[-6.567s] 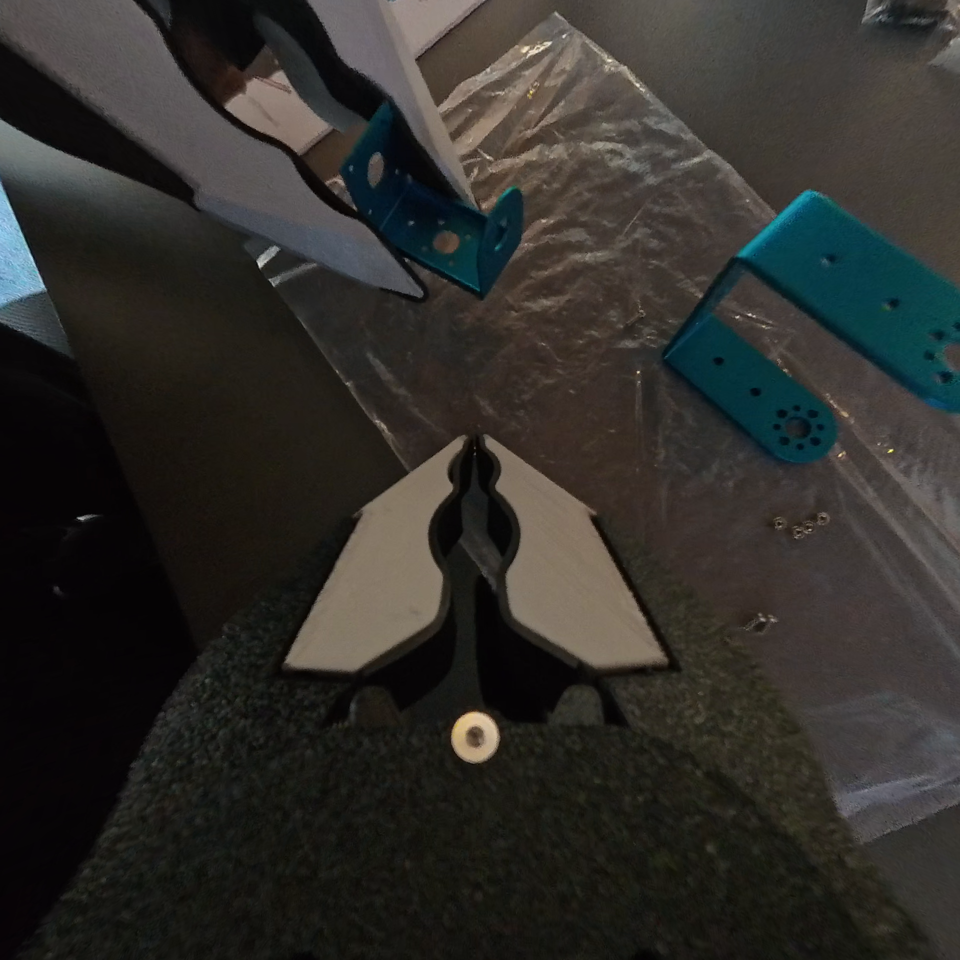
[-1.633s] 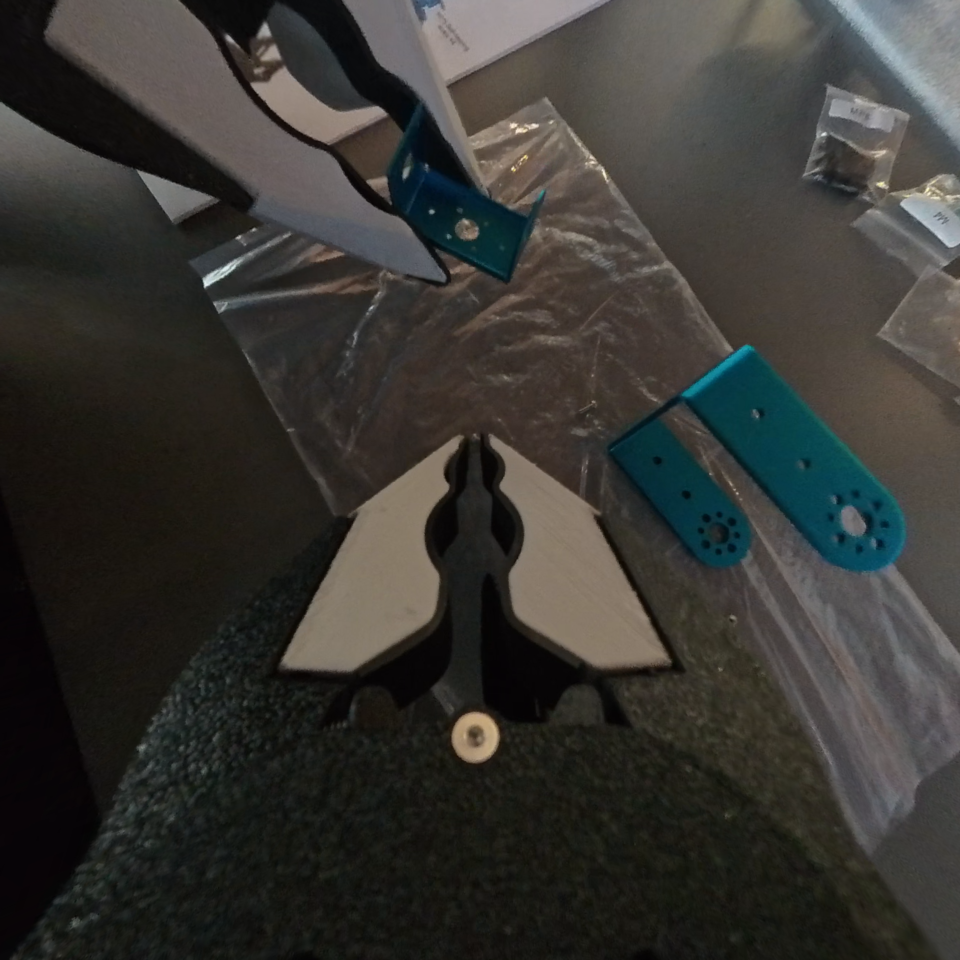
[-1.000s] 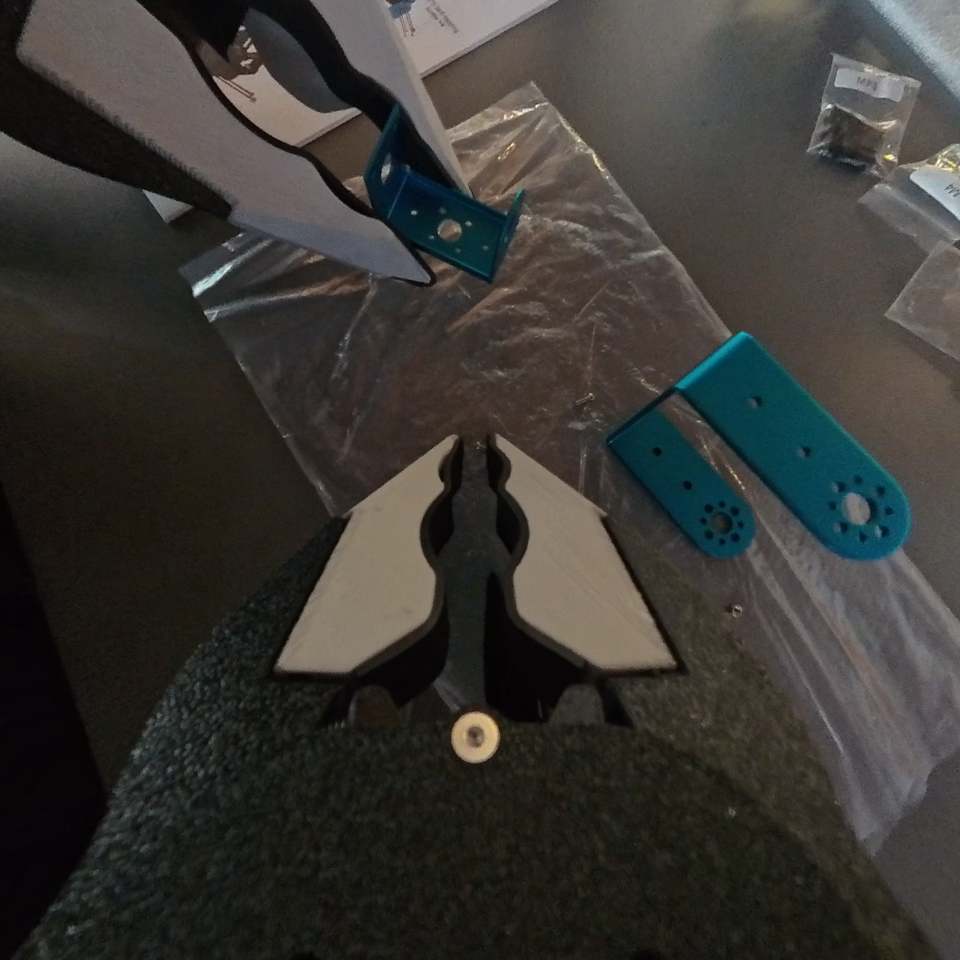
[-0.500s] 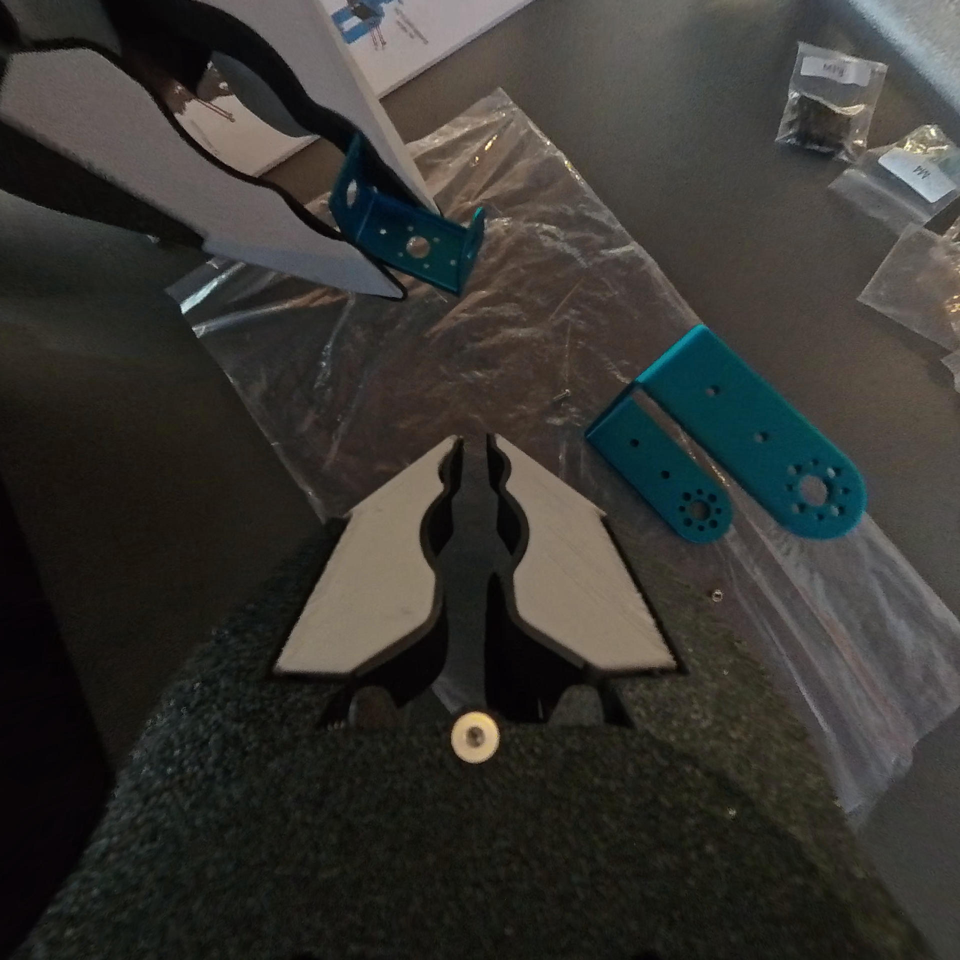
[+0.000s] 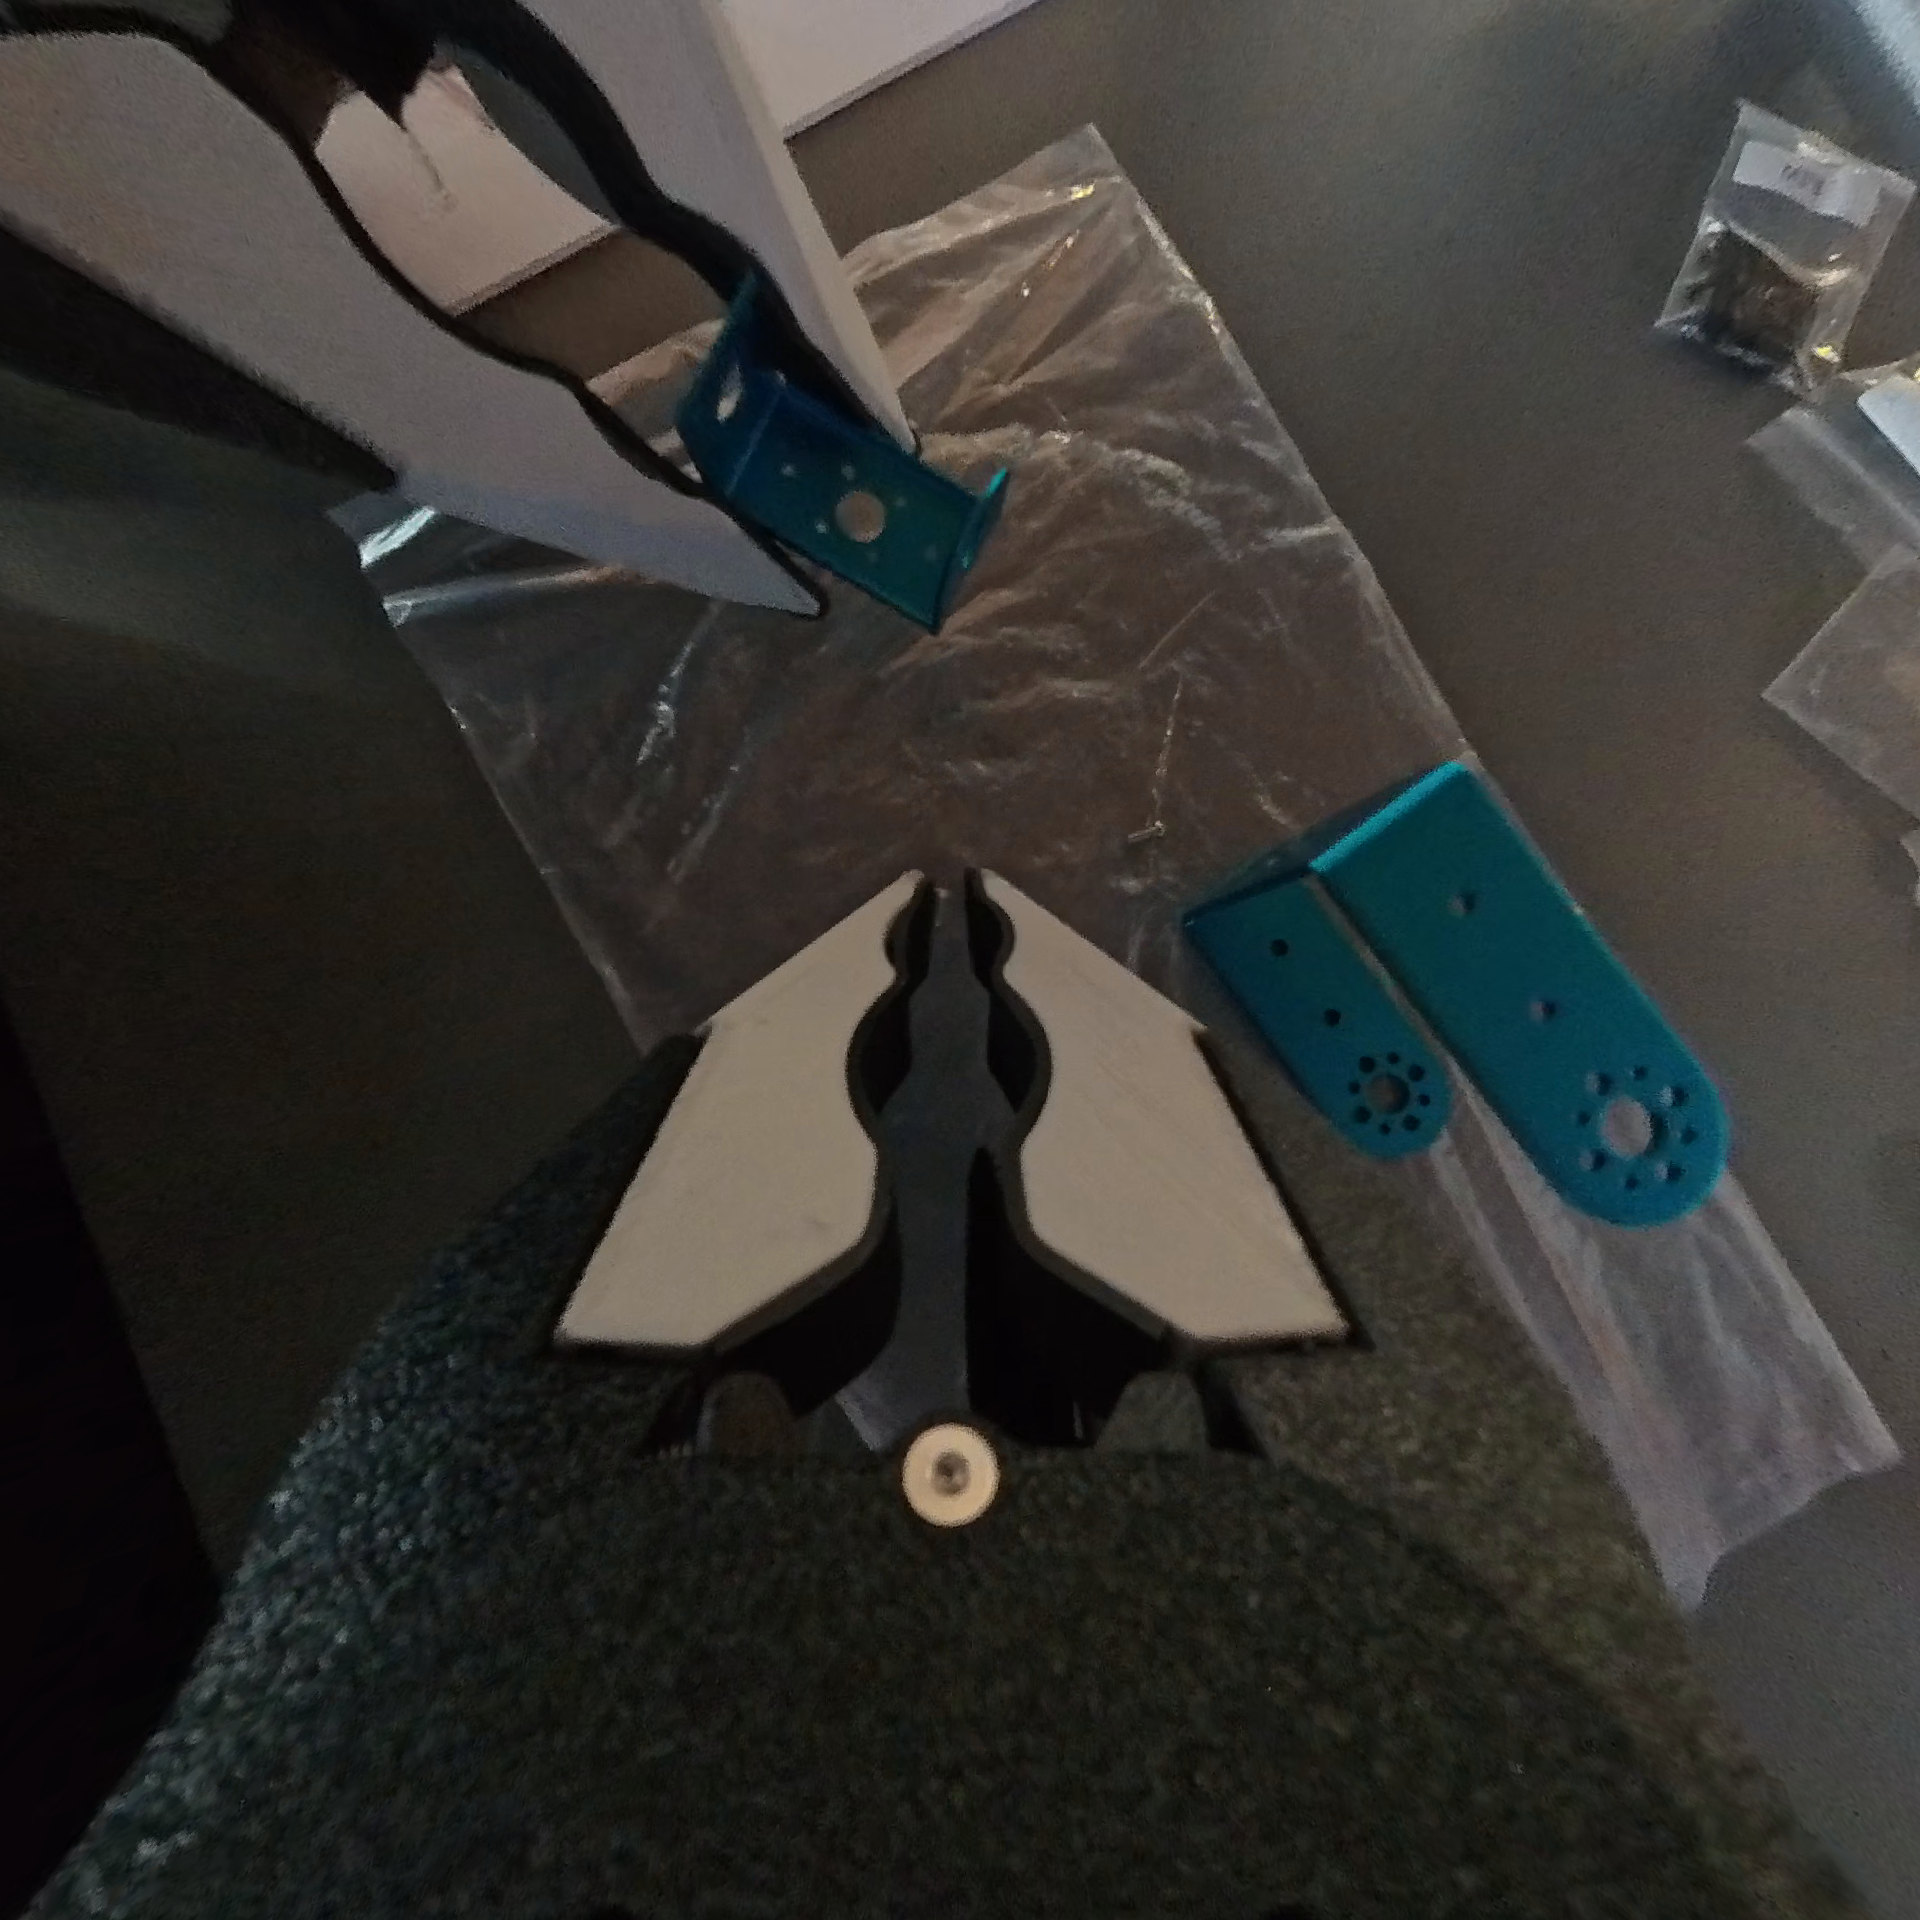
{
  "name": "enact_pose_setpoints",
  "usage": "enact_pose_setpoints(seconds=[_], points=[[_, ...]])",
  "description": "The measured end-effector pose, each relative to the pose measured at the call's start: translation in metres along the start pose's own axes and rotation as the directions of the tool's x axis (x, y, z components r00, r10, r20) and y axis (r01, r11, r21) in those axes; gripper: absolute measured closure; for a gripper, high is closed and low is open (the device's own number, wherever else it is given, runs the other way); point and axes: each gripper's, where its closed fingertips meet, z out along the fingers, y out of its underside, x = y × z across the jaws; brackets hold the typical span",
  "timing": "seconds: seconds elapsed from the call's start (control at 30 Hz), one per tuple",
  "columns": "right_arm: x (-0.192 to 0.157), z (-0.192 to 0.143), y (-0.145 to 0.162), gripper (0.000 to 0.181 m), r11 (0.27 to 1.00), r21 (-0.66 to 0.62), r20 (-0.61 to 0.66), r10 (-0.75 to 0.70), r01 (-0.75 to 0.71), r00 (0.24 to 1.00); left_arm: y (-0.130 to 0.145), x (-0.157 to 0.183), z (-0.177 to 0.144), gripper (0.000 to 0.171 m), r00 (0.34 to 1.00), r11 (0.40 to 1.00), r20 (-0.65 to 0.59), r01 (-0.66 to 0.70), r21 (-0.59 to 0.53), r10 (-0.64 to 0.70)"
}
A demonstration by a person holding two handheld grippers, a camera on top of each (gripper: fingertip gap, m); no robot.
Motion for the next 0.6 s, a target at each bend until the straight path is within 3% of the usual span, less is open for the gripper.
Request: enact_pose_setpoints(seconds=[0.27,0.4,0.53,0.6], points=[[-0.004,0.001,0.001,0.181,0.999,-0.032,0.039,-0.006,0.007,0.999,-0.003,0.005,0.001,0.147,1.000,1.000,-0.013,0.011,0.013,-0.011],[-0.006,-0.012,-0.020,0.181,0.988,0.148,0.067,0.045,-0.055,0.997,-0.006,0.007,0.004,0.147,0.999,0.999,-0.027,0.048,0.019,-0.047],[-0.011,-0.031,-0.046,0.181,0.912,0.376,0.123,0.124,-0.162,0.985,-0.016,0.011,0.008,0.147,0.994,0.995,-0.059,0.091,0.047,-0.088],[-0.013,-0.032,-0.052,0.181,0.880,0.433,0.122,0.156,-0.194,0.980,-0.027,0.015,0.008,0.148,0.991,0.990,-0.088,0.111,0.082,-0.104]])
